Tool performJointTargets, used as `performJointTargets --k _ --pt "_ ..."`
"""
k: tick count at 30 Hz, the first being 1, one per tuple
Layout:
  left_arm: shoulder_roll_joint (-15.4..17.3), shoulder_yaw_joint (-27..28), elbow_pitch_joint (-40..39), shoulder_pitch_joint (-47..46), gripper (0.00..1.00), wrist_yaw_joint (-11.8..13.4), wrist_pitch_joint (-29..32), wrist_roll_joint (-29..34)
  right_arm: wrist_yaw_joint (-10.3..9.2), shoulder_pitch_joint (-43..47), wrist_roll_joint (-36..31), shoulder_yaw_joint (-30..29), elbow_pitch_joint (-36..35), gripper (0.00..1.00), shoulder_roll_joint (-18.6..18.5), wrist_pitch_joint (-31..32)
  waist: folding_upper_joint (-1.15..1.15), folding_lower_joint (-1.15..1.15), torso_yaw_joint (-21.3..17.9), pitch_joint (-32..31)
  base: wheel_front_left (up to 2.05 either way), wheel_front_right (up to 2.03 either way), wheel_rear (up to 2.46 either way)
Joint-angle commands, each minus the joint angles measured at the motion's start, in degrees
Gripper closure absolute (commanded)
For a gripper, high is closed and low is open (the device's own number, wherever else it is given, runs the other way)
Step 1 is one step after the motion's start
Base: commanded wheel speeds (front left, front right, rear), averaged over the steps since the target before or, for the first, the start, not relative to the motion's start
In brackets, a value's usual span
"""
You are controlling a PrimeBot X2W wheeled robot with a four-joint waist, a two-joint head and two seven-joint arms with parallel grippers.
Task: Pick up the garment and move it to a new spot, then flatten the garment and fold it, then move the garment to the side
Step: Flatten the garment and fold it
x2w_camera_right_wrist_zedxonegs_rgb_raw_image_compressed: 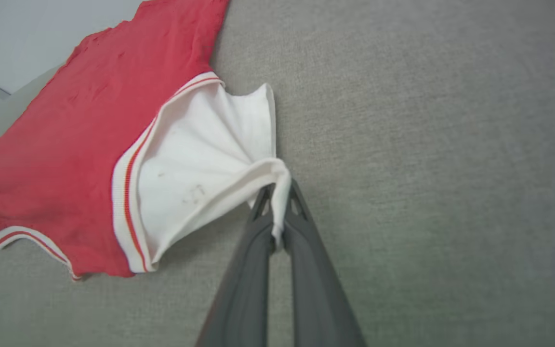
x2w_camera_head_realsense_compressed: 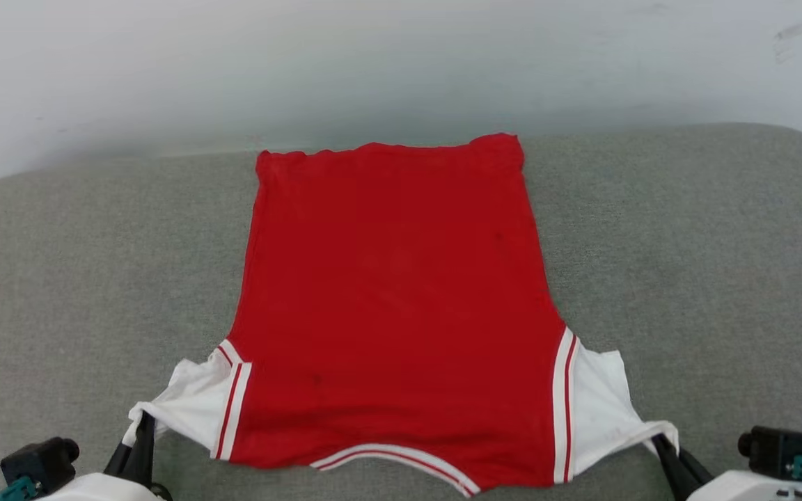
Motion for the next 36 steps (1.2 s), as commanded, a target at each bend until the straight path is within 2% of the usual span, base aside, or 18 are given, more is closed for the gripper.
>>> performJointTargets --k 1,5,6,7,8,9,16,23,30,36 --pt "0.43 0.09 -0.97 1.68 1.0 0.77 0.26 -0.12 -0.03 3.03 -1.08 -0.78 -1.67 1.0 1.14 1.52 0.0 0.02 0.32 -0.06 0.0 0.0 0.0" --pt "0.52 -0.93 -2.59 3.81 1.0 1.76 0.5 0.92 -0.03 6.74 -4.24 -0.38 -3.49 1.0 2.09 4.5 0.0 0.02 0.53 -0.01 0.0 0.0 0.0" --pt "0.32 -1.24 -3.19 3.92 1.0 1.97 0.44 1.28 -0.03 7.01 -4.6 -0.19 -3.82 0.96 2.31 4.73 0.0 0.02 0.67 0.07 0.0 0.0 0.0" --pt "0.34 -1.57 -3.77 3.89 1.0 2.33 0.35 1.97 -0.03 7.03 -5.14 -0.09 -4.06 0.67 2.34 4.7 0.0 0.02 0.85 0.13 0.0 0.0 0.0" --pt "0.23 -1.98 -4.36 3.76 1.0 2.48 0.29 2.4 -0.03 6.75 -5.48 0.06 -4.53 0.25 2.51 4.31 0.0 0.02 1.13 0.19 0.0 0.0 0.0" --pt "0.1 -2.23 -4.88 3.48 1.0 2.68 0.2 2.84 -0.02 6.0 -5.81 0.11 -5.23 0.0 2.7 3.57 0.0 0.02 1.34 0.29 0.0 0.0 0.0" --pt "-0.49 -3.94 -8.72 1.0 1.0 3.75 0.15 5.39 -0.02 -0.93 -7.18 -3.23 -7.8 0.0 3.49 -2.49 0.0 0.02 3.89 1.79 0.0 0.0 0.0" --pt "-1.09 -5.36 -12.7 -2.04 1.0 4.14 -0.13 7.58 -0.02 -13.74 -7.6 -8.3 -3.19 0.0 1.67 -1.82 0.0 0.02 7.07 5.6 0.0 0.0 0.0" --pt "-3.45 -6.58 -15.53 -7.98 1.0 2.13 -0.73 9.17 -0.02 -30.1 -5.08 -10.16 5.24 0.0 -2.99 3.04 0.0 0.02 12.72 12.88 0.0 0.0 0.0" --pt "-6.42 -7.93 -16.4 -12.62 1.0 0.18 -1.06 11.03 -0.02 -44.46 -4.06 -10.52 15.3 0.0 -8.6 14.77 0.0 0.02 16.87 18.44 0.0 0.0 0.0"
